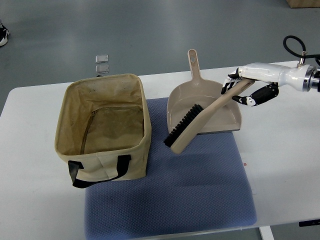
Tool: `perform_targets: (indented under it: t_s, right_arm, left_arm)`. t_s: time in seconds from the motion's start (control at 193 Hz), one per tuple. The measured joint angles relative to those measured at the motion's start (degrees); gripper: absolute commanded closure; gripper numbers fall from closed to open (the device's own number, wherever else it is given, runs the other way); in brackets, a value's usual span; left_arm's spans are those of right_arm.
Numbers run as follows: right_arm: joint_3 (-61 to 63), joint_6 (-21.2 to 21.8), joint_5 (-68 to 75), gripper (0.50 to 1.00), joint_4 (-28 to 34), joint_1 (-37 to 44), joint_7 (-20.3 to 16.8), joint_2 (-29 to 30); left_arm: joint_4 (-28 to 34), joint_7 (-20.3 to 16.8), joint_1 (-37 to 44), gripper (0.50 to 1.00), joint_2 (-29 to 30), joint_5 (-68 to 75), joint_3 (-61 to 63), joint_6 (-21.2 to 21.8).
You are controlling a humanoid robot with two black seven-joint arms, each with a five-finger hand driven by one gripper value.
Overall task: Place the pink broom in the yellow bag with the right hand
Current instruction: 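Lift the brush with the right hand and carry it over the bag, then lower the brush into the fabric bag and open the right hand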
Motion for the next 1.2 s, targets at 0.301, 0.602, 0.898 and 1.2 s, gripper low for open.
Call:
perform_targets:
  t_s: [0.301,0.602,0.898,1.2]
  right_arm:
    - [0.63,2.48,1.99,1.000,-0.11,4.74,0.25,-2.09]
    - [8.73,10.06,3.37,1.000,-1.30,10.43,0.01,-4.98]
    - [11.74,13.91,3.39,1.000,-4.15,16.32,-0.48,-2.77]
    - [11.65,13.51,2.69,1.000,-13.24,18.93,-1.37,14.68]
  left_arm:
    - [0.00,0.00,0.01,0.500,0.00,0.00,0.00,0.00]
    - [0.00,0.00,0.01,0.500,0.00,0.00,0.00,0.00]
    - [0.00,0.00,0.02,0.500,0.00,0.00,0.00,0.00]
    - [0.00,0.00,0.02,0.500,0.00,0.00,-0.05,0.00]
